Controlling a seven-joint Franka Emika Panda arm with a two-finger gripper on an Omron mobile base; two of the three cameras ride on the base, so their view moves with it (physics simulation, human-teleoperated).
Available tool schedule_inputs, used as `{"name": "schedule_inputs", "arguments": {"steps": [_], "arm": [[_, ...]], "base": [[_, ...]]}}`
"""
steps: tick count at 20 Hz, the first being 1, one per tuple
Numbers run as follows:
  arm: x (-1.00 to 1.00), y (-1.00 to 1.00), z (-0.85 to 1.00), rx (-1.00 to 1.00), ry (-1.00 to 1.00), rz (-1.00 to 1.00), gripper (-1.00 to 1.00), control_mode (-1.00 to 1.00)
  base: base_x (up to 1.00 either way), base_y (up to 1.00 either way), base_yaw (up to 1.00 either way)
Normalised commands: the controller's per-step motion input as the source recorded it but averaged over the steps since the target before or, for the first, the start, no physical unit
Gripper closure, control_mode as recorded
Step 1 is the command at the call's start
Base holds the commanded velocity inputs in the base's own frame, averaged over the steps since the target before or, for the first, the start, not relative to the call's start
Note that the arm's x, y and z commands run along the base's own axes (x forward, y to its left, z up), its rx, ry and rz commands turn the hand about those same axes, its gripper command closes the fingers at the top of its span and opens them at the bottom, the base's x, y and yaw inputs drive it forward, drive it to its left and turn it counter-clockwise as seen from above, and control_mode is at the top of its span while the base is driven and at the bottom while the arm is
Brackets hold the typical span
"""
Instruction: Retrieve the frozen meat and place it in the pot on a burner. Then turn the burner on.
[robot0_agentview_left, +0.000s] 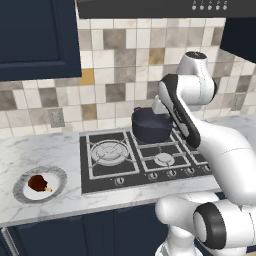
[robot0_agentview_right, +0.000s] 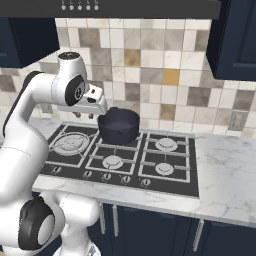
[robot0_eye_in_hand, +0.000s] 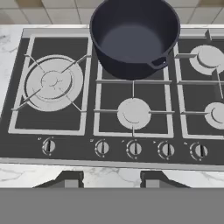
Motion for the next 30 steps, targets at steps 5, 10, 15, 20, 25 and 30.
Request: {"name": "schedule_inputs", "arguments": {"steps": [5, 10, 15, 20, 25, 30], "arm": [[-0.04, 0.05, -0.12, 0.00, 0.01, 0.00, -1.00, -1.00], [0.00, 0.02, -0.03, 0.01, 0.03, 0.00, -1.00, -1.00], [-0.12, 0.41, -0.10, 0.03, 0.06, 0.13, -1.00, -1.00], [-0.03, 0.81, -0.11, 0.00, 0.03, 0.06, -1.00, -1.00], [0.00, 0.81, -0.24, 0.01, 0.01, -0.01, -1.00, -1.00], [-0.33, 0.66, -0.23, 0.01, 0.00, 0.01, -1.00, -1.00]], "base": [[0.00, 0.00, 0.00], [0.00, 0.00, 0.00], [0.00, 0.00, 0.00], [0.00, 0.00, 0.00], [0.00, 0.00, 0.00], [0.00, 0.00, 0.00]]}}
